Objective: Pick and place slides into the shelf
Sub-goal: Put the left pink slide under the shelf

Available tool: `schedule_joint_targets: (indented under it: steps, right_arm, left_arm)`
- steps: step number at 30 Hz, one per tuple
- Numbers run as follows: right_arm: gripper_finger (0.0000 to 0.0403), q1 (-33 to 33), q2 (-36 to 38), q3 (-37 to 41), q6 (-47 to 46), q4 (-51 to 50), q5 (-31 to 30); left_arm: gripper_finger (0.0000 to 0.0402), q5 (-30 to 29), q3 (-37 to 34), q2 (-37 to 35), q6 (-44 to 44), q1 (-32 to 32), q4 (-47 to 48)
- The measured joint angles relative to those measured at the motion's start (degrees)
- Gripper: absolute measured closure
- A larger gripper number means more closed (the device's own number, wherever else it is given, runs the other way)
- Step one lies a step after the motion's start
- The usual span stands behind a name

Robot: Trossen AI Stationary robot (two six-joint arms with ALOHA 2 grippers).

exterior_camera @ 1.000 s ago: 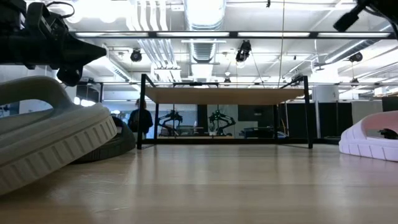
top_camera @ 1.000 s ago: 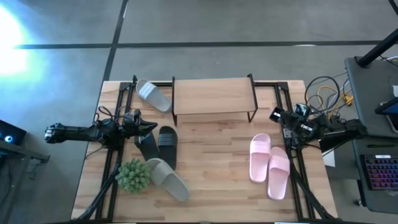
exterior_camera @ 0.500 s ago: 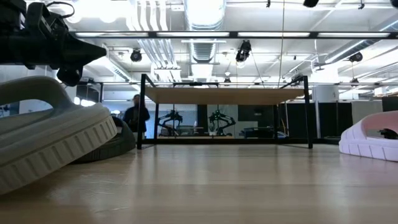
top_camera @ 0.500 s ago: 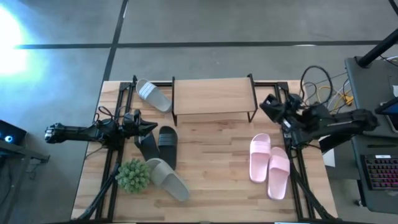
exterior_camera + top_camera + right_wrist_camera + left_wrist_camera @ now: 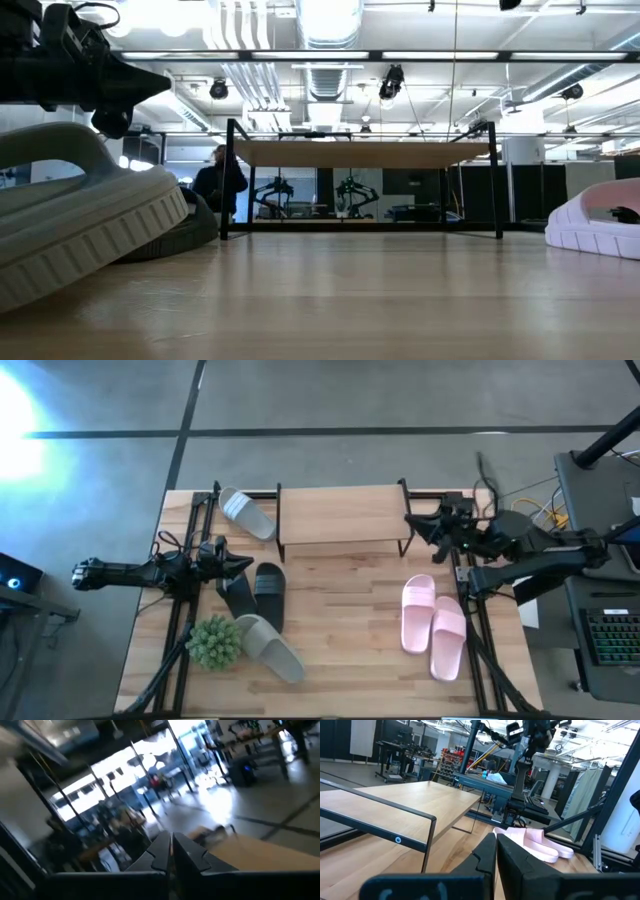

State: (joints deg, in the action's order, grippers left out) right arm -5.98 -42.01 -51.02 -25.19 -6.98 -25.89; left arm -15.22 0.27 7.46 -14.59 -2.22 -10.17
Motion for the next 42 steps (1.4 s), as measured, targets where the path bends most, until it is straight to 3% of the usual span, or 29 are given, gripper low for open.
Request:
schedule_joint_targets:
  steps: [4, 9, 14, 19, 27, 30, 42]
  right_arm:
    - [0.039, 0.01, -3.67, -6.21, -4.12, -18.93, -4.14]
    - [0.039, 0.0, -10.58, -13.4, -12.42, -40.43, -4.21]
    - [0.0389, 0.0, -18.06, -18.3, -14.88, -52.84, -3.99]
    - [0.0357, -0.37, -24.37, -21.57, -14.88, -59.12, -0.8]
    - [0.0239, -1.68, -31.65, -26.31, -17.77, -70.99, -0.73]
    - [0.0213, -2.44, -33.23, -27.05, -18.46, -74.85, -0.26]
    - [0.0218, -15.06, -34.21, -27.24, -23.72, -76.99, 0.59]
  left_arm:
    - [0.0402, 0.0, 0.0, -0.07, -0.02, -0.01, -0.01]
    - [0.0402, 0.0, 0.0, 0.02, -0.02, 0.0, -0.02]
    - [0.0402, 0.0, 0.0, -0.03, -0.02, -0.01, 0.0]
    - [0.0402, 0.02, 0.0, 0.05, 0.0, -0.02, 0.04]
    - [0.0402, 0.02, 0.0, -0.02, -0.02, -0.02, -0.05]
    - [0.0402, 0.0, 0.0, -0.01, -0.02, 0.0, -0.03]
    - [0.0402, 0.0, 0.0, 0.02, 0.0, 0.0, 0.04]
